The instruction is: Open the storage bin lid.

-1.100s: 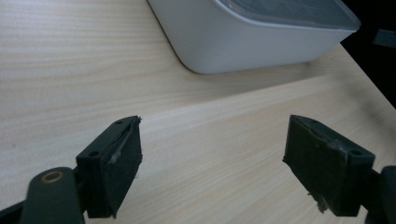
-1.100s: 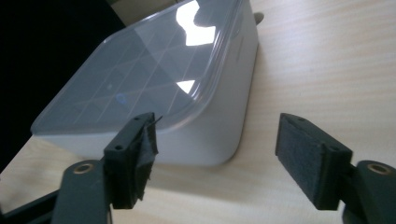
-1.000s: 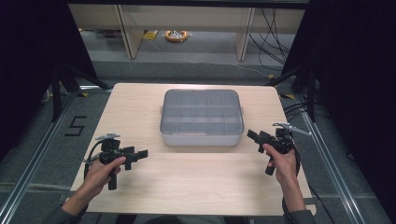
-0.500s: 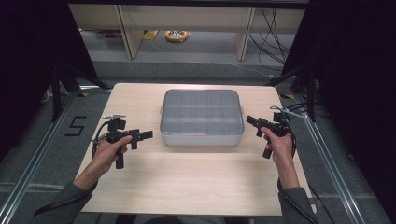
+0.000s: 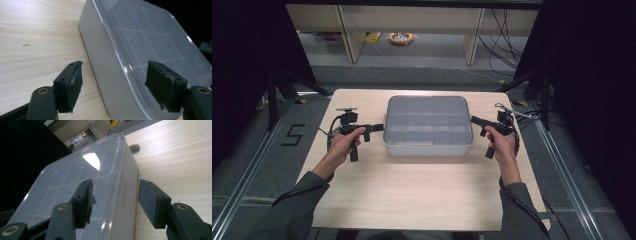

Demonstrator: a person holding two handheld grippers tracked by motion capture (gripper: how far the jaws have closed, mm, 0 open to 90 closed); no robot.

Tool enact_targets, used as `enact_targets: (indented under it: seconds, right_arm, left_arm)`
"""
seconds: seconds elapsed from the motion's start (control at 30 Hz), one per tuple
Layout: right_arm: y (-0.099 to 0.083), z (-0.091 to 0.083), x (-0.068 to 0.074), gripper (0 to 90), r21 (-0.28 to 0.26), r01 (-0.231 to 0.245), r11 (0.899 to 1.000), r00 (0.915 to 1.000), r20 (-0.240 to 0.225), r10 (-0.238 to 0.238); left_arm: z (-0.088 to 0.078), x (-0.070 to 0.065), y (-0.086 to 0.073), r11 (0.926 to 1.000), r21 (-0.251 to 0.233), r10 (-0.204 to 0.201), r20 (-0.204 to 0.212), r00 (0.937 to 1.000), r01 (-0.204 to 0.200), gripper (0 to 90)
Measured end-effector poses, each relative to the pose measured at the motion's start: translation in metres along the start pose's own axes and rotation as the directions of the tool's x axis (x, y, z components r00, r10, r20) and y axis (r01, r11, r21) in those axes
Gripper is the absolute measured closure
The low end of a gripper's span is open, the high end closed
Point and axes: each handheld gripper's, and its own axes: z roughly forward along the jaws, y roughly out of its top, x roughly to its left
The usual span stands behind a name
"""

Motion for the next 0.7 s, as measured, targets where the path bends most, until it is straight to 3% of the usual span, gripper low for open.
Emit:
enact_targets:
  seconds: [0.2,0.23,0.27,0.3,0.33,0.37,0.4,0.43,0.47,0.63,0.7]
  right_arm:
    - [0.001,0.010,0.002,47.1,0.013,-0.019,1.000,0.9998,-0.004,0.019]
    - [0.002,0.012,0.004,47.1,0.029,-0.078,0.997,0.9969,-0.010,0.078]
    - [0.002,0.016,0.000,47.1,0.005,-0.026,1.000,0.9996,-0.009,0.027]
    - [0.002,0.016,0.003,47.1,0.012,-0.056,0.998,0.9984,-0.006,0.056]
    - [0.001,0.017,0.000,47.1,0.020,-0.009,1.000,1.0000,0.003,0.009]
    - [0.001,0.018,0.000,47.1,0.027,-0.028,0.999,0.9996,-0.001,0.028]
    - [0.001,0.019,0.004,47.1,0.025,-0.077,0.997,0.9970,-0.007,0.077]
    - [0.001,0.021,0.001,47.1,0.020,-0.051,0.998,0.9986,-0.013,0.052]
    - [0.001,0.022,0.001,47.1,0.014,-0.051,0.999,0.9986,-0.014,0.051]
    - [0.000,0.026,0.003,48.3,0.035,-0.092,0.995,0.9955,-0.019,0.093]
    - [0.000,0.028,0.001,49.2,0.018,-0.061,0.998,0.9980,-0.011,0.061]
  left_arm:
    - [0.012,0.000,0.009,1.0000,0.001,-0.005,0.019,0.9998,0.005,33.0]
    - [0.018,-0.001,0.011,0.9997,0.006,-0.023,0.020,0.9995,0.023,33.6]
    - [0.020,0.000,0.012,0.9996,0.011,-0.025,0.013,0.9996,0.025,33.5]
    - [0.024,0.000,0.013,0.9994,0.013,-0.033,0.007,0.9994,0.033,33.4]
    - [0.026,0.001,0.014,0.9993,0.017,-0.034,0.006,0.9994,0.034,33.8]
    - [0.030,0.001,0.014,0.9989,0.019,-0.042,0.005,0.9991,0.042,34.0]
    - [0.032,0.001,0.015,0.9986,0.024,-0.048,0.006,0.9988,0.047,34.0]
    - [0.032,0.001,0.015,0.9986,0.024,-0.048,0.006,0.9988,0.047,34.5]
    - [0.037,0.000,0.016,0.9967,0.029,-0.076,0.012,0.9970,0.076,36.4]
    - [0.046,-0.005,0.020,0.9992,0.013,-0.038,-0.020,0.9991,0.038,38.1]
    - [0.048,-0.006,0.020,0.9990,0.019,-0.040,-0.009,0.9991,0.041,40.7]
